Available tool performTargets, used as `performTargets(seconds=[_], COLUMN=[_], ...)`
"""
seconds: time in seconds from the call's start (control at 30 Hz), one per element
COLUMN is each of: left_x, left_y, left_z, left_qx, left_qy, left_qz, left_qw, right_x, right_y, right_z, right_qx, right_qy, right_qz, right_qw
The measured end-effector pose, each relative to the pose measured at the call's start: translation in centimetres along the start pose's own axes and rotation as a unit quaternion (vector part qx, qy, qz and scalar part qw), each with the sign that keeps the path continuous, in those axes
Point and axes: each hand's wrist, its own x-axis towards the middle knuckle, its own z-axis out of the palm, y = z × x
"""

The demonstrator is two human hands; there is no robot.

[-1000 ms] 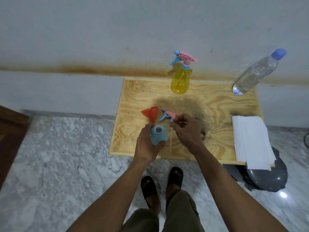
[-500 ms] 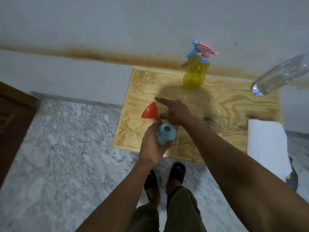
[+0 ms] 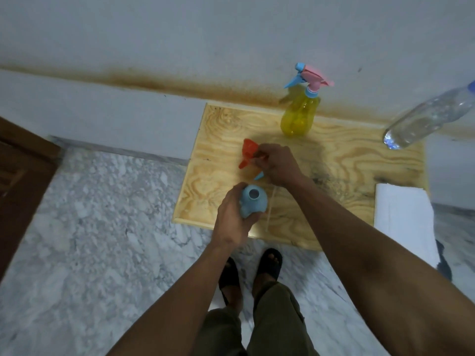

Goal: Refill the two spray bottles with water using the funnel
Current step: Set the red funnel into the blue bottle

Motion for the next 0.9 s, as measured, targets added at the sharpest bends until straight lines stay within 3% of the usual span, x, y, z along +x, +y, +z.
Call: performTargets(seconds=[0.23,0.4,0.63,0.9], left_x=[0.0,0.1,0.3,0.2], left_y=[1.0,1.3,1.7,2.0], left_z=[-0.8,-0.9,-0.8,-0.9], left_qx=[0.035,0.061,0.069,0.066], left_qy=[-0.018,-0.020,-0.023,-0.030], left_qz=[0.000,-0.007,-0.022,-0.036], left_qw=[0.999,0.998,0.997,0.997], right_x=[-5.5,-10.9,-14.9,-14.9], right_y=[-1.7,-2.5,-2.7,-2.8], right_z=[-4.3,-4.7,-2.6,-1.4], right_qx=[0.024,0.079,0.097,0.132], right_qy=[0.204,0.299,0.306,0.261], right_qz=[-0.069,-0.050,-0.054,-0.050], right_qw=[0.976,0.950,0.946,0.955])
